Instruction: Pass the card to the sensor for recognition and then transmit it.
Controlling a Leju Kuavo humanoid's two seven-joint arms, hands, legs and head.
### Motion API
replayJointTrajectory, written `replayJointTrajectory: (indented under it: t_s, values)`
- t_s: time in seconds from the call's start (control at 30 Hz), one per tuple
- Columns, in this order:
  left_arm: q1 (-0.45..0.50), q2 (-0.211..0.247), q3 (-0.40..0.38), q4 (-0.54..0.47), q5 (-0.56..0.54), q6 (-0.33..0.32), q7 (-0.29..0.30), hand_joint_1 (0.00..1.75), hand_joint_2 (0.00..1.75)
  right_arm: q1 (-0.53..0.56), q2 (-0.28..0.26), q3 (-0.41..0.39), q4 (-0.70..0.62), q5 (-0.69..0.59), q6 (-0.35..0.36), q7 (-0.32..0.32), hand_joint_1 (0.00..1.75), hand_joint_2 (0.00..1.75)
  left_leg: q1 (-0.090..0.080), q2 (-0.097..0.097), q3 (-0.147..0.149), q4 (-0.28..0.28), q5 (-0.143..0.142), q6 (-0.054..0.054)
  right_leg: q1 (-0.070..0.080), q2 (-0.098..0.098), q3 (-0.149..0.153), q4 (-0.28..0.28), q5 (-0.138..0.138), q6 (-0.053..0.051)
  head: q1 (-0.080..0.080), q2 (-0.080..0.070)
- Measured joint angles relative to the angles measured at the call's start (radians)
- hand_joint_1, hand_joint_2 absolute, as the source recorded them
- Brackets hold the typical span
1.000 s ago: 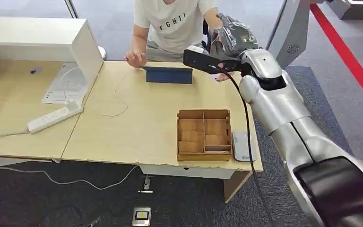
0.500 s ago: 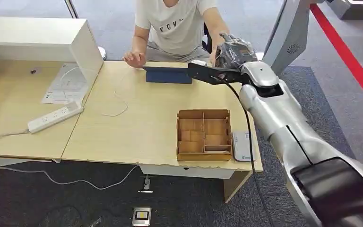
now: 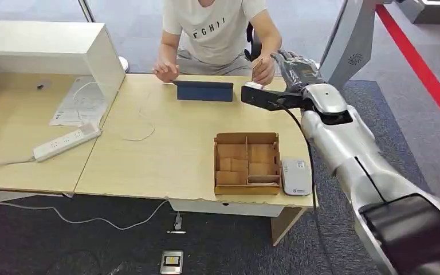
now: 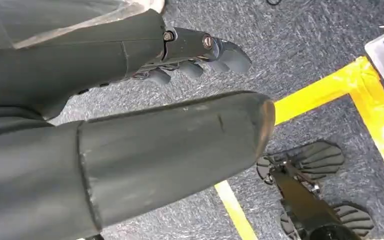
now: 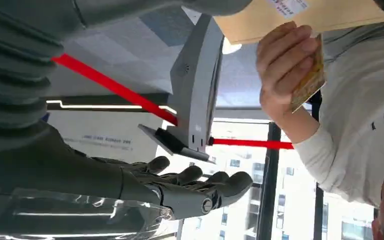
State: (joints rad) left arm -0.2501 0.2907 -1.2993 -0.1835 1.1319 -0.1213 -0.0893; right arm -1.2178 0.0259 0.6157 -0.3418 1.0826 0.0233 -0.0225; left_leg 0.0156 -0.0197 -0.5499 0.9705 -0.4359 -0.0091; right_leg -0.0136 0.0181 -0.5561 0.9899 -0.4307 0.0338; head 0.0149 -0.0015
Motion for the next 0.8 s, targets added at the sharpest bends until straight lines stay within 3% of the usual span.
replayJointTrajectory:
  t_s: [0.17,0.3,0.43,0.57,0.63,0.8]
  values:
    - [0.020,0.000,0.000,0.000,0.015,0.008,-0.008,0.00,0.00,-0.025,-0.076,-0.008,0.008,-0.010,0.044,-0.007,0.00,0.00,0.000,0.000,0.000,0.000,0.000,0.000,0.000,0.000,0.000,-0.001,0.000,0.000,-0.001,0.000]
    - [0.055,0.001,0.002,0.000,0.042,0.009,-0.013,0.00,0.00,-0.031,-0.202,-0.036,0.015,-0.044,0.058,-0.002,0.00,0.00,0.000,-0.003,0.000,0.001,0.000,0.000,0.000,-0.002,0.001,-0.003,0.000,0.000,0.000,0.000]
    - [0.076,0.000,0.005,0.000,0.066,0.021,-0.017,0.00,0.00,0.001,-0.347,-0.093,0.023,-0.165,0.010,-0.026,0.00,0.00,-0.001,-0.001,0.002,0.001,-0.002,0.002,-0.001,-0.001,0.004,-0.006,0.000,0.001,-0.001,0.000]
    - [0.091,-0.012,0.016,0.000,0.083,0.047,0.011,0.00,0.00,0.137,-0.496,-0.180,0.032,-0.284,-0.008,-0.032,0.00,0.00,0.002,-0.006,0.007,0.001,-0.005,0.005,0.002,-0.006,0.012,-0.010,-0.003,0.004,0.000,0.000]
    - [0.093,-0.016,0.024,0.000,0.094,0.063,0.039,0.00,0.00,0.256,-0.577,-0.229,0.035,-0.362,-0.053,-0.037,0.00,0.00,0.004,-0.006,0.009,0.001,-0.008,0.005,0.004,-0.005,0.017,-0.012,-0.003,0.004,-0.001,0.000]
    - [0.093,-0.022,0.034,0.000,0.117,0.080,0.058,0.00,0.00,0.533,-0.679,-0.346,0.048,-0.508,-0.082,-0.073,0.00,0.00,0.004,-0.008,0.009,0.000,-0.010,0.005,0.004,-0.007,0.018,-0.013,-0.005,0.003,0.000,0.000]
